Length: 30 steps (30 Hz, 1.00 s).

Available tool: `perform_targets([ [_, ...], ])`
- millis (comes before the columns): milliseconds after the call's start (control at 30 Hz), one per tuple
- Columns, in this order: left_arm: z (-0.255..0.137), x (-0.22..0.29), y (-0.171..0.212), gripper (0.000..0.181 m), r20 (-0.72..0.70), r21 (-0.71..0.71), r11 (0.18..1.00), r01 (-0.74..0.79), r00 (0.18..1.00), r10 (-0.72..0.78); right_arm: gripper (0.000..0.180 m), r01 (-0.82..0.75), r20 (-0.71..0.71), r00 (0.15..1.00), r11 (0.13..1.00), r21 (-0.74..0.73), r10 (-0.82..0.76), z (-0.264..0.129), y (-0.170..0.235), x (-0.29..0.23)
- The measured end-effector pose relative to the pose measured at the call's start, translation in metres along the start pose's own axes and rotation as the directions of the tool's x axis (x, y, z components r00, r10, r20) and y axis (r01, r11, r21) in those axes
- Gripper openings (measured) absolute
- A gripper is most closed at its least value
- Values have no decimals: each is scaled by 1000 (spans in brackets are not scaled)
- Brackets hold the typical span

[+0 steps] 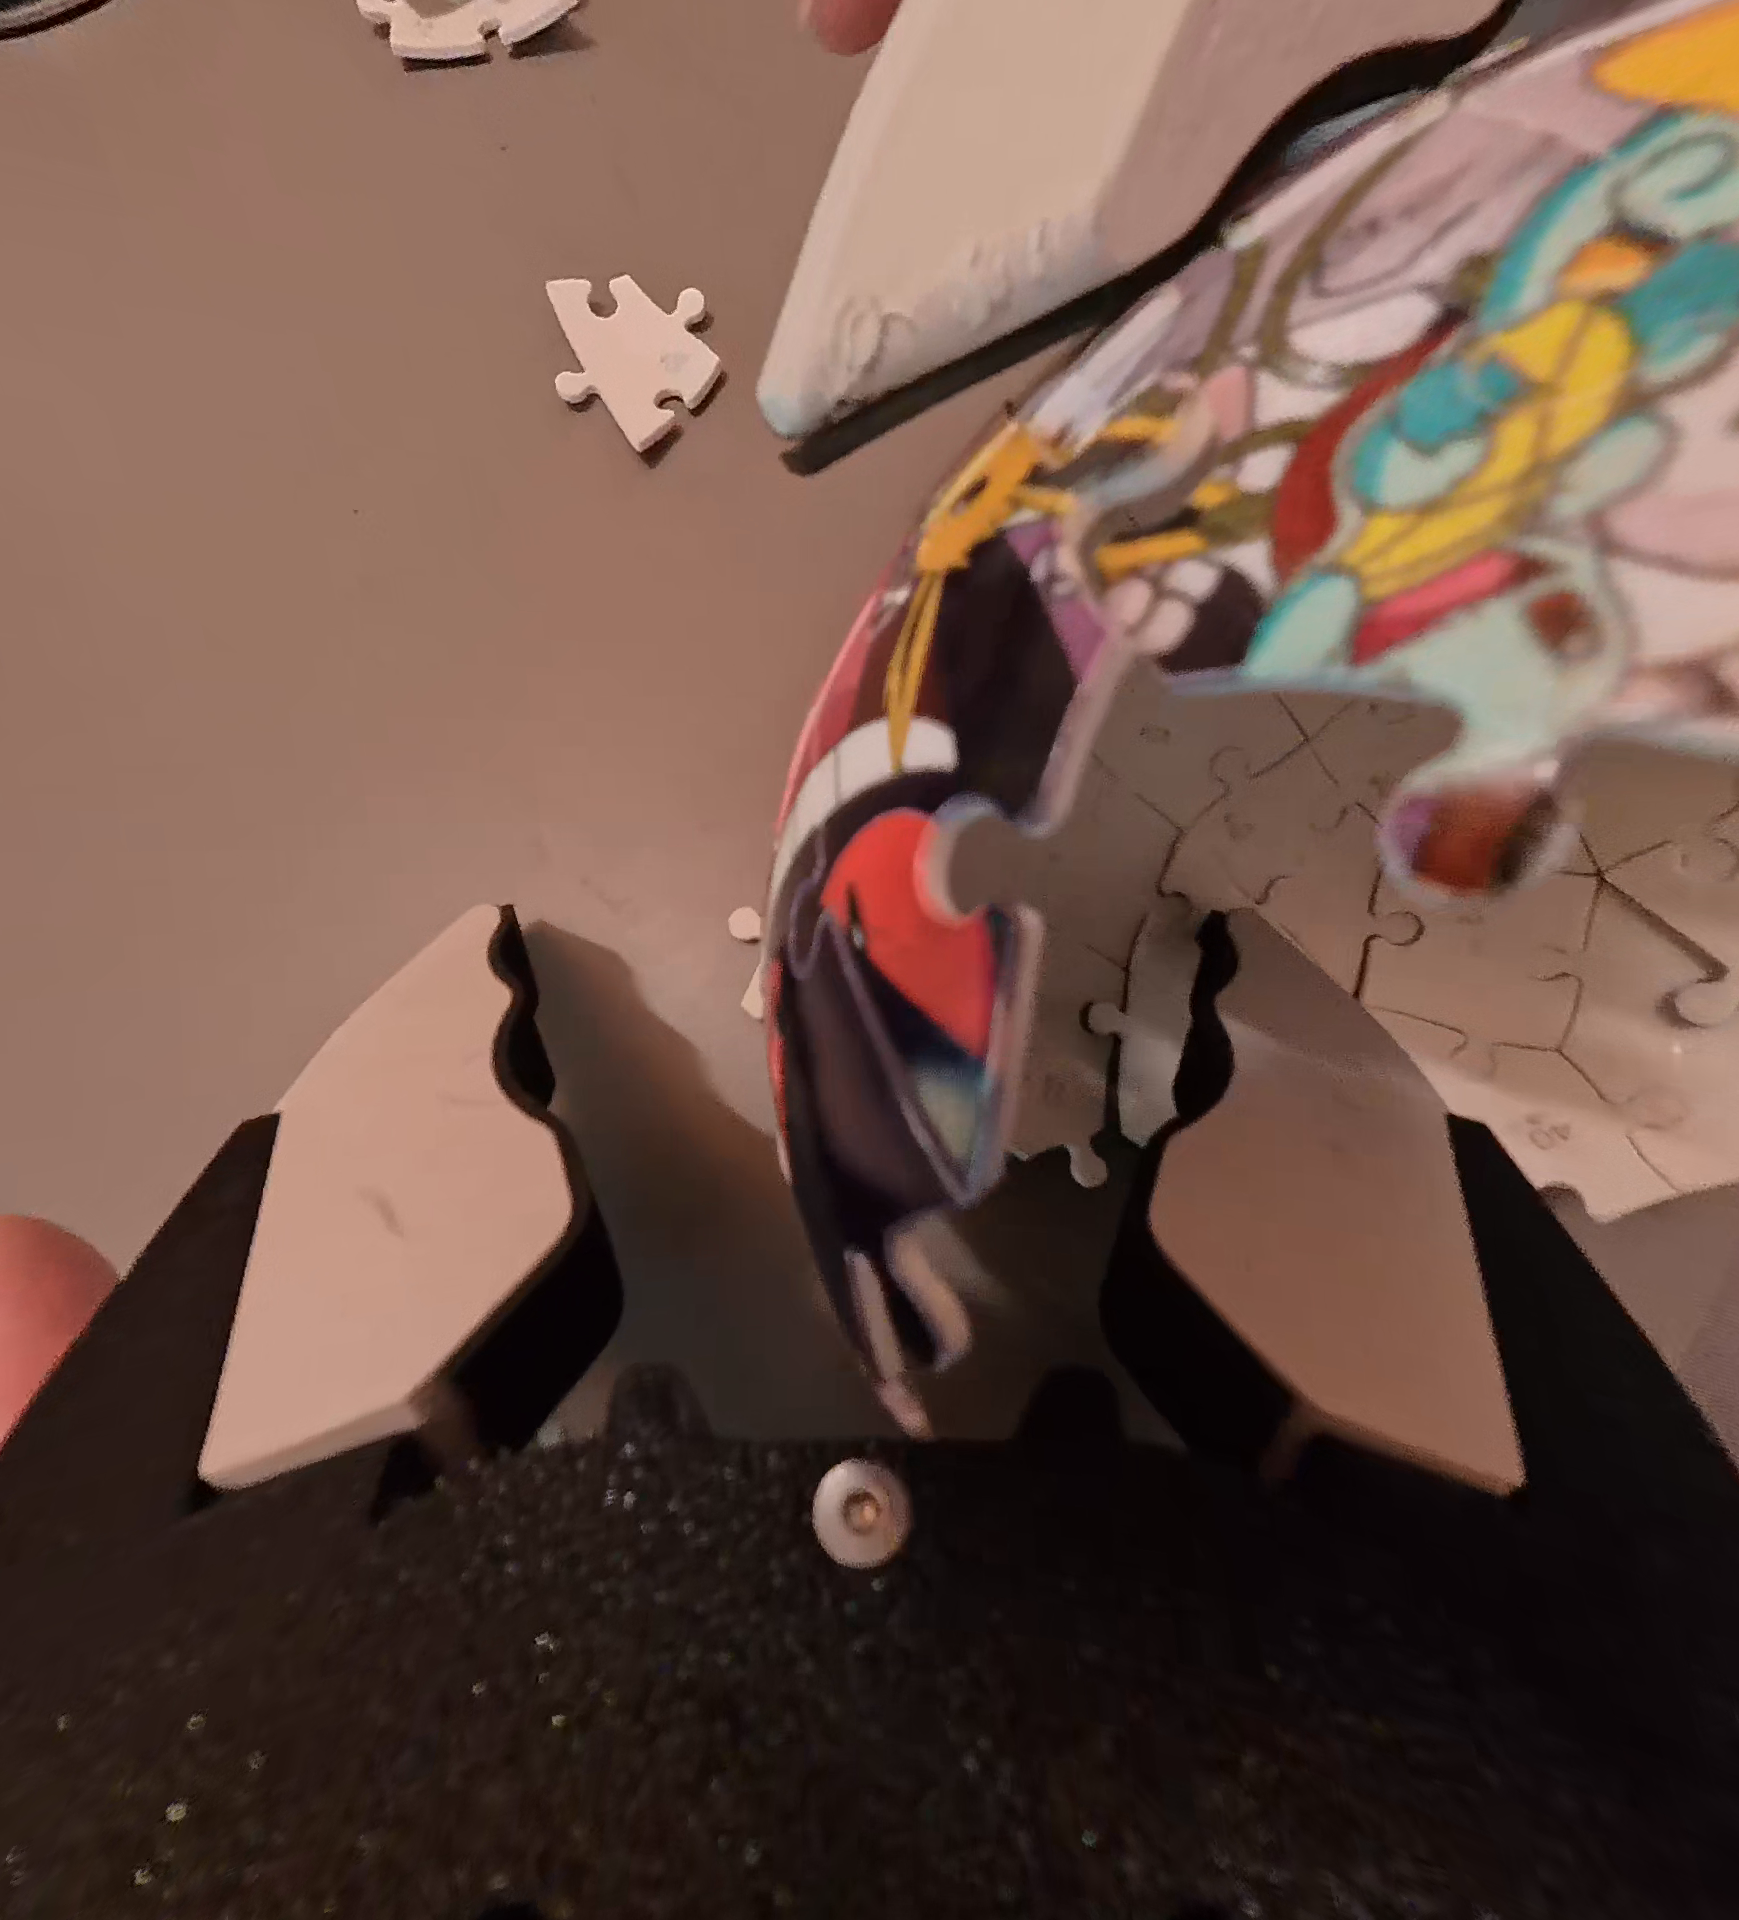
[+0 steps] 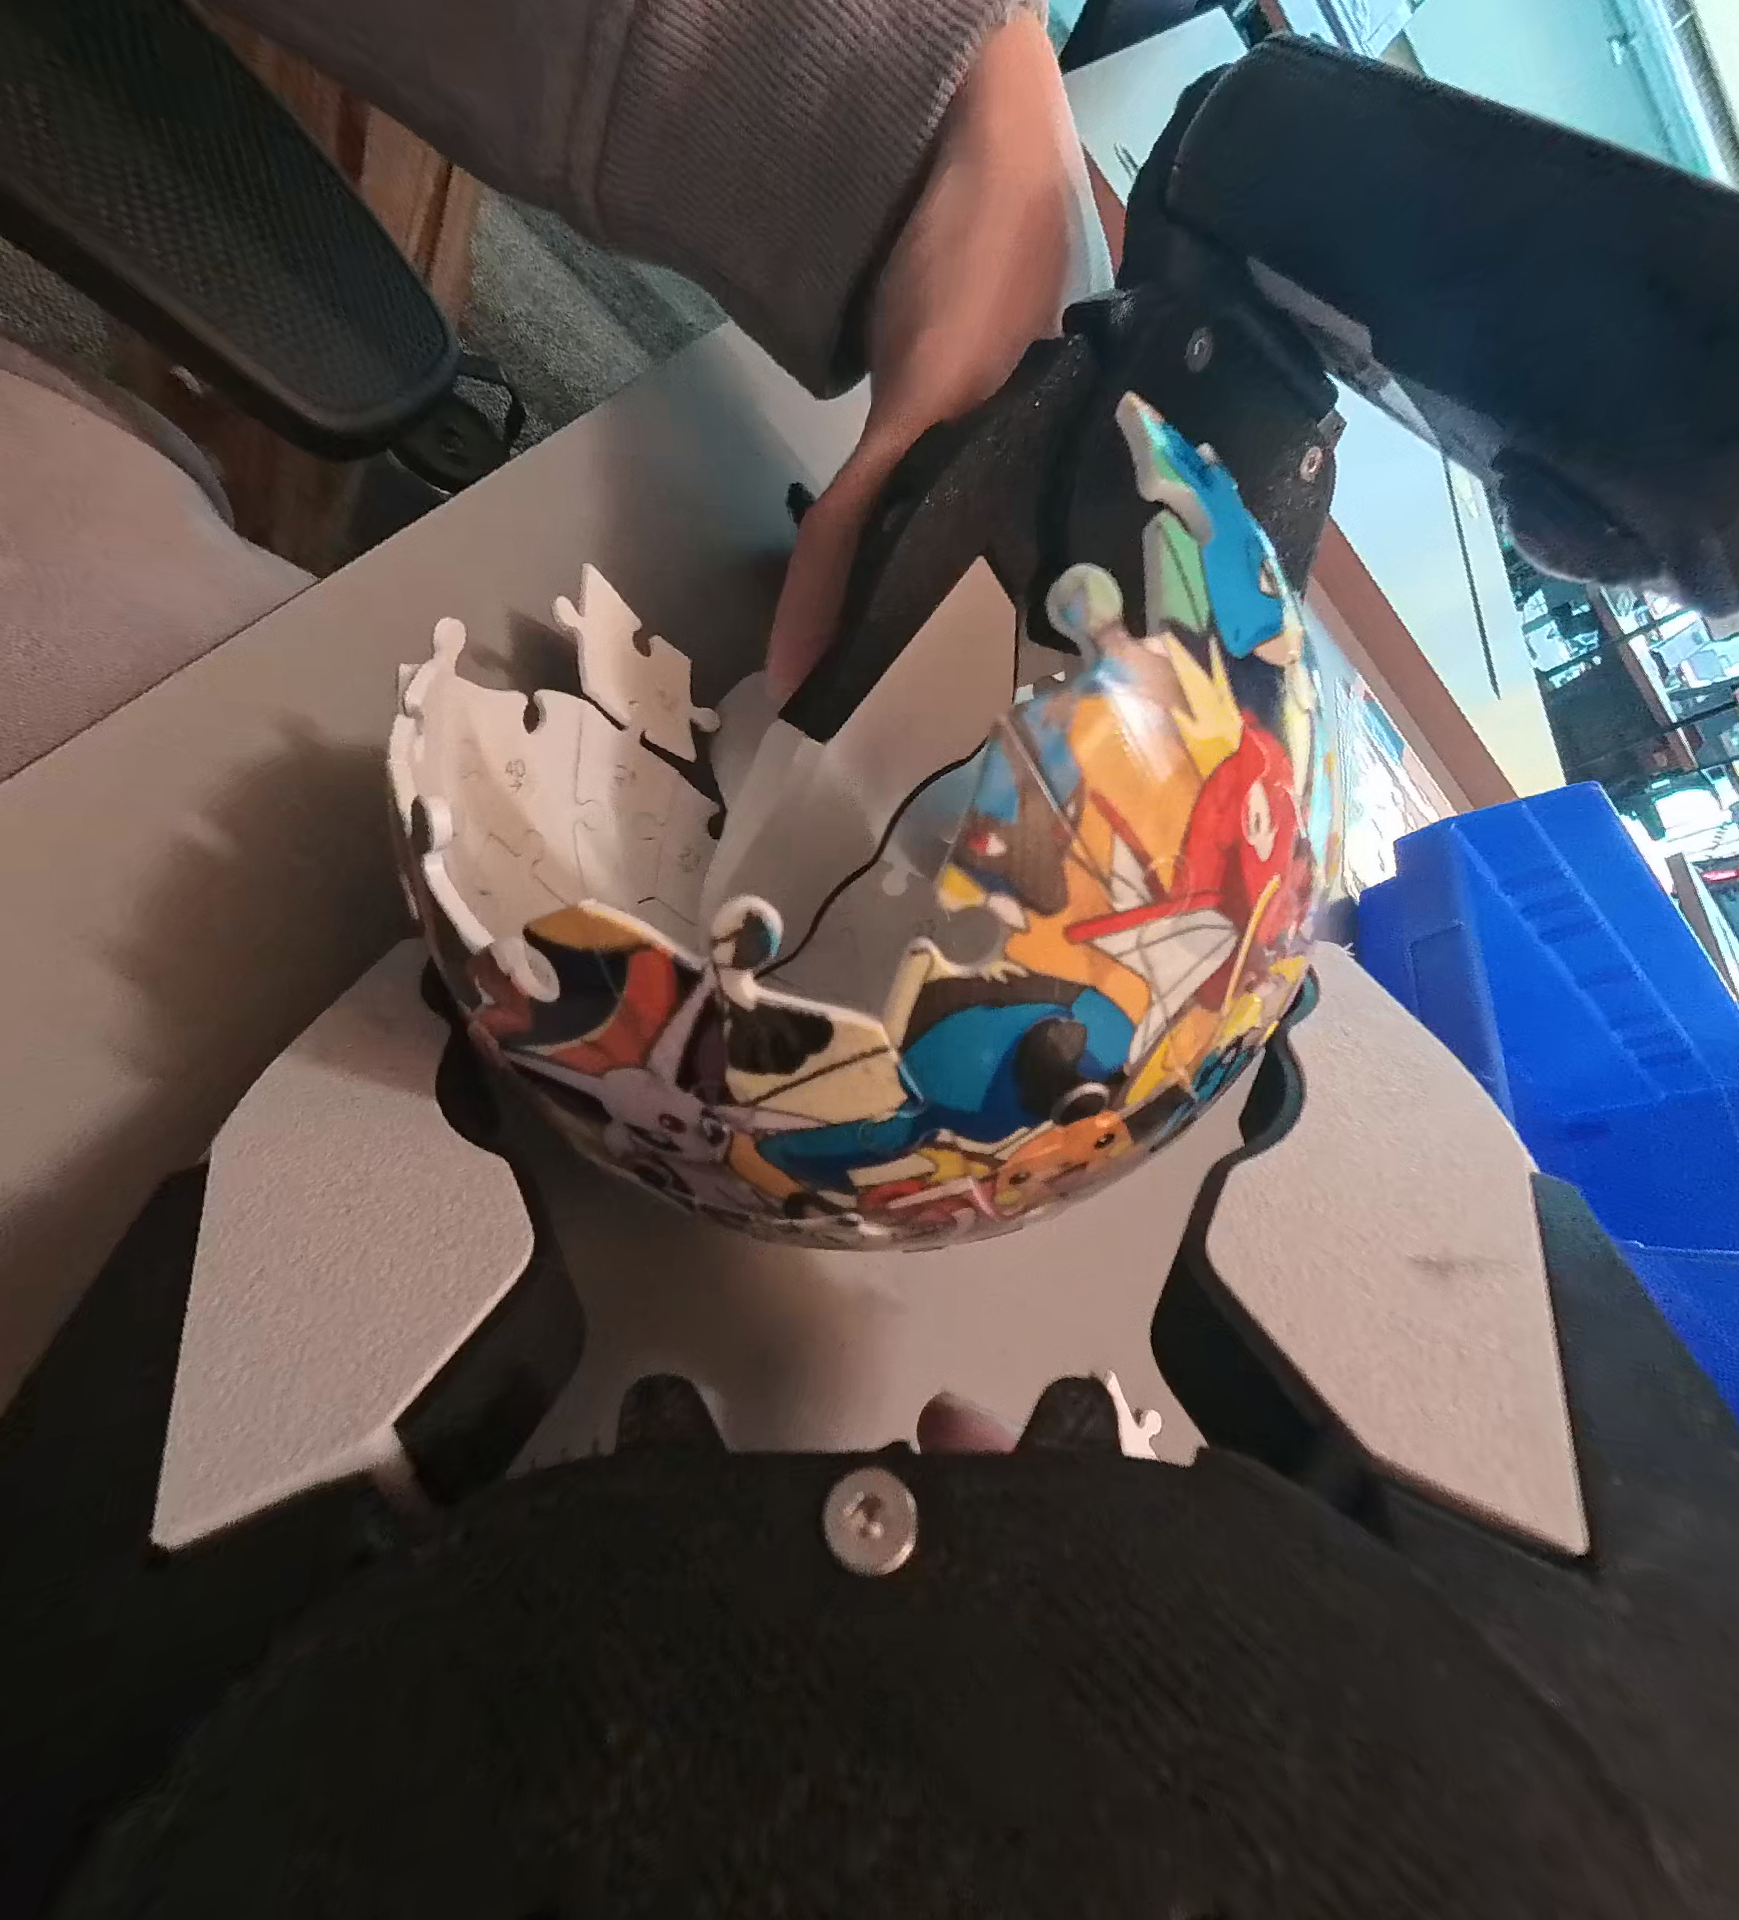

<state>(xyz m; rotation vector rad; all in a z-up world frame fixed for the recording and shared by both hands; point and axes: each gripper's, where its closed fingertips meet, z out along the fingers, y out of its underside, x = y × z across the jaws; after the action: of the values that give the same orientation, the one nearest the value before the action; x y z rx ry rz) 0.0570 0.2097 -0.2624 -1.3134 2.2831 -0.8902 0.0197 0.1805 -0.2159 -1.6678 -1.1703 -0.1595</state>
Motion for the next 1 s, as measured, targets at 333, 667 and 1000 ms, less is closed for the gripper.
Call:
perform_targets([
  [333, -1, 6, 0, 117, 17, -47, 998, -38, 999, 39, 145, -20, 32, 999, 999, -28, 21, -6, 4, -6],
  [667, -2, 7, -1, 116, 35, -63, 996, -68, 997, 70, 138, -32, -21, 999, 999, -13, 31, -13, 4, -5],
  [1000, 2, 4, -3, 120, 6, 8, 999, -49, 999, 49, 136, -60, -42, 997, 998, 8, 60, -14, 3, -4],
])
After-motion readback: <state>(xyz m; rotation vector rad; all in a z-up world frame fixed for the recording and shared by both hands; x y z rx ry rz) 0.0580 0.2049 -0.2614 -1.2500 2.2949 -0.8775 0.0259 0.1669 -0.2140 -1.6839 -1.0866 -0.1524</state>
